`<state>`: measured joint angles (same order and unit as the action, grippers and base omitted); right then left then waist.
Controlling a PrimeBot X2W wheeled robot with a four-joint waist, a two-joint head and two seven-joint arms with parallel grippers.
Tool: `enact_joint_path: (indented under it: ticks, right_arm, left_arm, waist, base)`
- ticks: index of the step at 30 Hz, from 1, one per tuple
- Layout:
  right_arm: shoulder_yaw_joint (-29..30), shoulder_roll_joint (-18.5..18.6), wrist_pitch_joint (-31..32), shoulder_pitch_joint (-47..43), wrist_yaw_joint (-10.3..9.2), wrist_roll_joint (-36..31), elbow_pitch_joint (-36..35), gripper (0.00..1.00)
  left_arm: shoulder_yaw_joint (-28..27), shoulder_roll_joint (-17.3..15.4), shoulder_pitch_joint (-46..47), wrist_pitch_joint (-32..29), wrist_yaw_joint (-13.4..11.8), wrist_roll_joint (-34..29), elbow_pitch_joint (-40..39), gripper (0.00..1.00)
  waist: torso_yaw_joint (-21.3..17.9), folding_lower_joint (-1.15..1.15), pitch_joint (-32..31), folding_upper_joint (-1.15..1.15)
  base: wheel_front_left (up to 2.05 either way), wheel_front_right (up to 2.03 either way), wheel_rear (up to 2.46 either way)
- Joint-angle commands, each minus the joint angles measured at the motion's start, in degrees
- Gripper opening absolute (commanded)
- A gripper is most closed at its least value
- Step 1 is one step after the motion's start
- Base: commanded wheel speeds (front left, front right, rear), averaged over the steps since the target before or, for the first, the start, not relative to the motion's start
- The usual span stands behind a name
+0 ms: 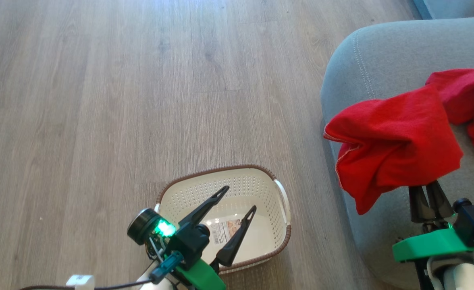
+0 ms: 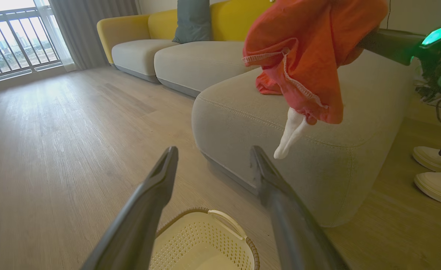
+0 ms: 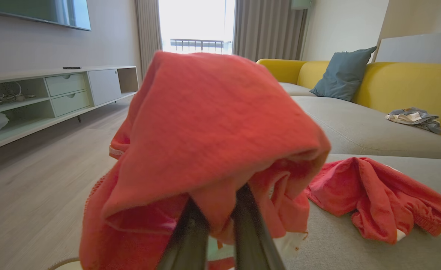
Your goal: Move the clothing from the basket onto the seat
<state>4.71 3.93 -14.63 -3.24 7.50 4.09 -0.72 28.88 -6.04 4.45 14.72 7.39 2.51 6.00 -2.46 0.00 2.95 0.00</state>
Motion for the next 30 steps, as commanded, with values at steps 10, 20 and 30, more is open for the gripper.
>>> enact_joint_path:
  ticks: [10, 20, 30]
  right_arm:
    - [-1.23, 0.67, -0.37, 1.80, -0.01, 0.18, -1.86, 0.00]
    - [-0.48, 0.77, -0.37, 2.91, -0.01, -0.63, -3.33, 0.00]
    - [0.55, 0.59, -0.37, 3.97, -0.01, -1.06, -4.48, 0.00]
  left_arm:
    - [-2.65, 0.54, 1.66, 0.28, 0.05, -0.15, -1.63, 1.00]
    - [-1.90, 0.26, 2.70, 0.28, 0.08, -0.77, -2.41, 1.00]
    - [0.50, -0.19, 5.10, 0.28, 0.09, -1.36, -3.04, 1.00]
  waist:
    - [-0.46, 0.00, 0.38, 0.00]
    - [-5.58, 0.00, 2.25, 0.00]
    - [-13.94, 0.00, 5.35, 0.00]
  base:
    - [0.00, 0.00, 0.00]
    - [0.00, 0.00, 0.00]
    - [0.00, 0.00, 0.00]
